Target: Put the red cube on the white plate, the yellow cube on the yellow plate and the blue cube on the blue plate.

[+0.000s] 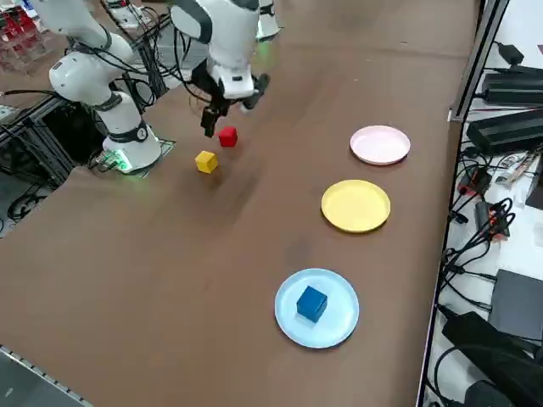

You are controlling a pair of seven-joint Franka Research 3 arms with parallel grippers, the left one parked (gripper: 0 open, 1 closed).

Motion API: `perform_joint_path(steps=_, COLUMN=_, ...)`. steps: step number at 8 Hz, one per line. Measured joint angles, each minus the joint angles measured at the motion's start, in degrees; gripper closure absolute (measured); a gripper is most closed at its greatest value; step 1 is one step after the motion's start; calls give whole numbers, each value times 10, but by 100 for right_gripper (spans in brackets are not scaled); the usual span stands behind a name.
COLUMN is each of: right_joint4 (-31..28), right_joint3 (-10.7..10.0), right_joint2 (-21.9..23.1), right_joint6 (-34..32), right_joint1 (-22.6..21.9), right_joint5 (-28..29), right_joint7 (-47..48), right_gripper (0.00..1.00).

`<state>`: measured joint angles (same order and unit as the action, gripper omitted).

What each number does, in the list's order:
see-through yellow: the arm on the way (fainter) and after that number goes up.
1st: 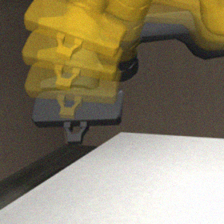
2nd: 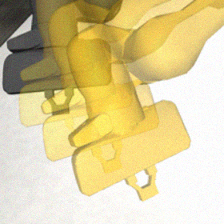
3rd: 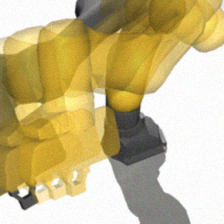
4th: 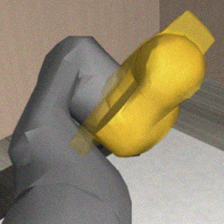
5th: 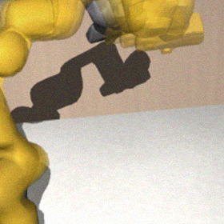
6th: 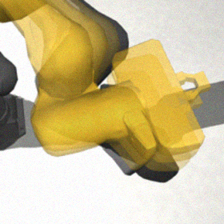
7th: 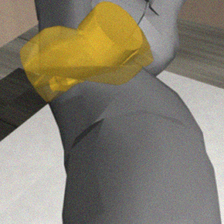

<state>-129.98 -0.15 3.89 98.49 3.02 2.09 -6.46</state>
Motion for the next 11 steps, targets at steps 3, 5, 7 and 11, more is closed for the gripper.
perform_joint_path(steps=3, right_joint4=-84, right_joint3=1, right_joint2=-1, right_joint6=79, right_joint1=-7, right_joint5=0, right_joint7=-3, right_gripper=0)
perform_joint_path(steps=5, right_joint4=-153, right_joint3=1, right_joint2=2, right_joint6=179, right_joint1=-10, right_joint5=0, right_joint7=-2, right_gripper=0)
perform_joint_path(steps=7, right_joint4=-202, right_joint3=1, right_joint2=-3, right_joint6=241, right_joint1=-10, right_joint5=1, right_joint7=7, right_gripper=0)
perform_joint_path(steps=11, right_joint4=-230, right_joint3=1, right_joint2=-41, right_joint6=325, right_joint1=-40, right_joint5=3, right_joint7=61, right_gripper=0)
